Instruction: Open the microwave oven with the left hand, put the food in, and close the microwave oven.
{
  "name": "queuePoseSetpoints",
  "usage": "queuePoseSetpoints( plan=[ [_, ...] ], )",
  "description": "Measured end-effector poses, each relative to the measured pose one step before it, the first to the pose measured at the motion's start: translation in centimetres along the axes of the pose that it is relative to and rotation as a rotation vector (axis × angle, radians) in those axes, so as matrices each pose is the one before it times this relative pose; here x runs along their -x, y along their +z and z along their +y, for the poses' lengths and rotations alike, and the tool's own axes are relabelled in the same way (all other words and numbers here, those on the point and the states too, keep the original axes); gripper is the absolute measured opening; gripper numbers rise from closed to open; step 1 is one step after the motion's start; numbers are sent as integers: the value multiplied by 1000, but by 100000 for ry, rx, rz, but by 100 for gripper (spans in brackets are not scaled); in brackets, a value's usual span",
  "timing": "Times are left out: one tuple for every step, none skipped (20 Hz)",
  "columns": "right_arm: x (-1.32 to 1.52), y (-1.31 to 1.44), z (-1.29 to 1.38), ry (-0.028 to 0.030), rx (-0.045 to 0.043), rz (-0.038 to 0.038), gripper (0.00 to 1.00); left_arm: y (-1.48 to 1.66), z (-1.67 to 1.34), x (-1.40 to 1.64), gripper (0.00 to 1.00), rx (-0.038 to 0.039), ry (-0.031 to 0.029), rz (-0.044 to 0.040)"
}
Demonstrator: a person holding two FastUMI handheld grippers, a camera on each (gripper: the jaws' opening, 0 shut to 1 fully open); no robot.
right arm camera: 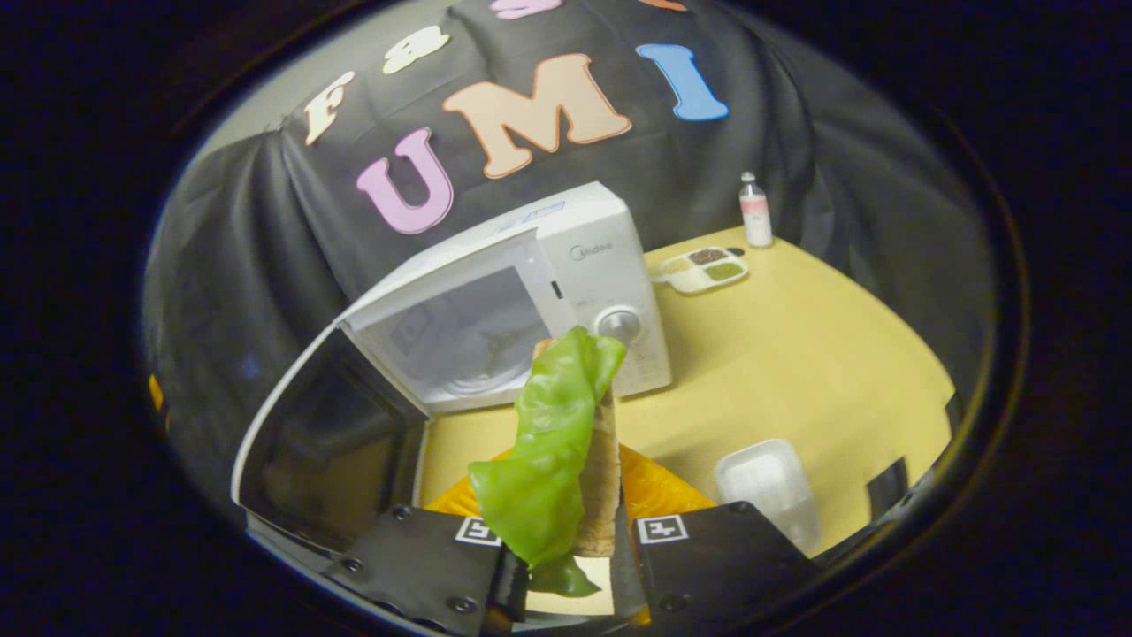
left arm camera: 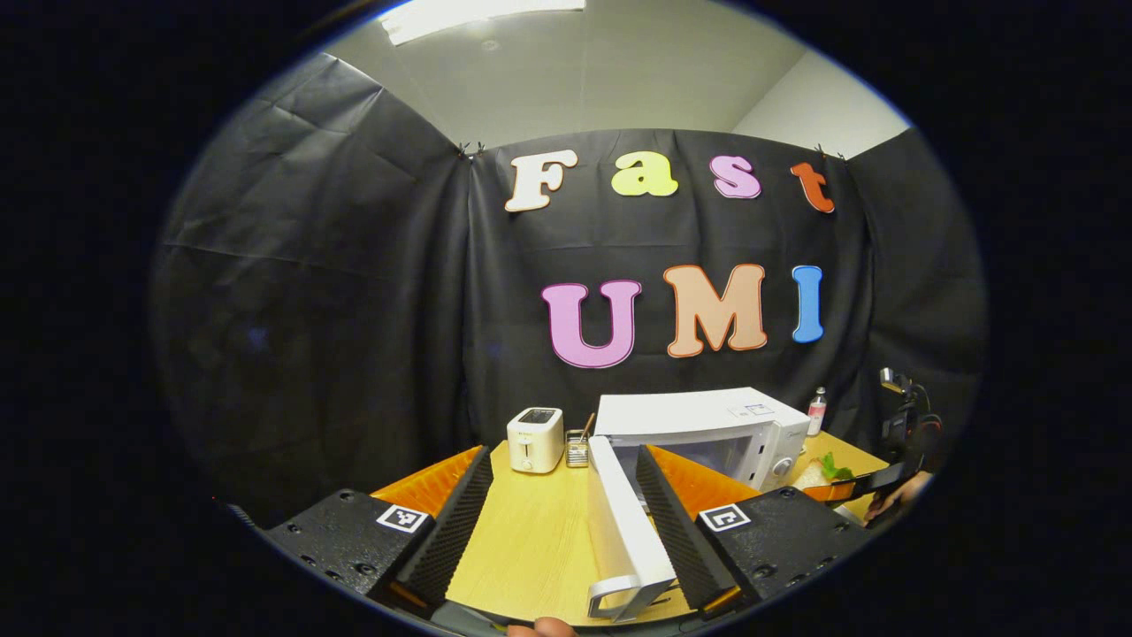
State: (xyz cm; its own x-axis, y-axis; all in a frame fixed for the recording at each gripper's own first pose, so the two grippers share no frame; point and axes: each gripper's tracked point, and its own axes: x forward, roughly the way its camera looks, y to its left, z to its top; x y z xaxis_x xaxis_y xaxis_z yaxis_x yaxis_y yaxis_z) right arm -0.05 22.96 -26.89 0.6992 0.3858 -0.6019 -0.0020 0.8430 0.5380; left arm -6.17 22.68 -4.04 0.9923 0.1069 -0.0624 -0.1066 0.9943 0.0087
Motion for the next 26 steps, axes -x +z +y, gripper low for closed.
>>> queuePoseSetpoints(
  plan=[
    [-917, -242, 1107, 1215, -6988, 1539, 43, 56, -120, -58, 94, -282, -452, 65],
    [-941, -245, 1051, 1422, -7362, 1160, 43, 146, -224, 120, 96, -391, -479, -612],
    [-846, -96, 1089, 1503, -7234, 605, 43, 404, -167, 131, 94, -147, -623, -845],
    [-785, -235, 1198, 1651, -6753, 656, 43, 20, -266, 148, 96, -24, -614, 14],
    [-934, -274, 995, 1419, -5507, 747, 43, -116, -64, 110, 93, -1, -498, 235],
    [-875, -433, 832, 1111, -5123, 1025, 44, -183, -71, 142, 94, -56, -85, 558],
    [-924, -457, 739, 1282, -4978, 1766, 44, -198, -309, 11, 94, 61, -803, 1243],
    [-993, -583, 712, 599, -5209, 1497, 45, -298, -244, 66, 94, 77, -606, 1190],
    [-1078, -217, 422, 462, -4048, 272, 45, -53, -80, -38, 94, 146, -407, 482],
    [-798, -73, 386, 282, -3098, -869, 46, -13, -55, -52, 94, 208, -108, 355],
    [-851, 21, 362, -39, -2221, -1660, 46, -19, -61, 77, 95, 80, -46, 562],
    [-589, -91, 626, 562, -2379, -1928, 46, 67, -57, 5, 95, -4, 22, 184],
    [-885, -51, 493, 600, -2664, -1535, 46, -189, 43, 35, 95, -99, 187, 434],
    [-838, -217, 393, 123, -3057, -1392, 46, -106, 109, 53, 95, -209, 396, 799],
    [-1107, -207, 567, 881, -3028, -2096, 46, -150, -1, 25, 94, -396, 161, 377],
    [-1005, -74, 507, 517, -1691, -2431, 46, -146, -12, -43, 95, -670, -137, 457],
    [-955, 130, 340, 633, -889, -3165, 46, -122, 58, 90, 95, -1077, 53, 901],
    [-1057, 75, 223, 326, -271, -3527, 47, -144, 166, -58, 94, -1191, 277, 906],
    [-934, 92, 186, 404, -485, -2608, 47, -348, 156, -67, 95, -817, 265, 1099],
    [-895, -285, 268, 857, -410, -2262, 47, -262, 196, 14, 96, -243, 297, 808],
    [-1059, -67, 1, 561, -195, -1883, 47, -26, 193, 92, 96, 333, 236, 428],
    [-753, -181, -22, 364, -112, -1028, 47, -315, 179, 110, 96, 444, 142, 981],
    [-766, 17, 135, 1292, 51, -1733, 46, -571, 286, 169, 95, 175, 810, 1446],
    [-450, 196, 29, 114, 859, -2391, 46, -326, 367, 96, 95, 23, 625, 1311],
    [-620, 303, 17, 664, 1202, -2610, 47, -252, 288, 61, 95, 90, 551, 844],
    [-584, -223, -211, -538, 1533, -358, 47, -388, 184, -17, 95, 191, -189, 714]
  ],
)
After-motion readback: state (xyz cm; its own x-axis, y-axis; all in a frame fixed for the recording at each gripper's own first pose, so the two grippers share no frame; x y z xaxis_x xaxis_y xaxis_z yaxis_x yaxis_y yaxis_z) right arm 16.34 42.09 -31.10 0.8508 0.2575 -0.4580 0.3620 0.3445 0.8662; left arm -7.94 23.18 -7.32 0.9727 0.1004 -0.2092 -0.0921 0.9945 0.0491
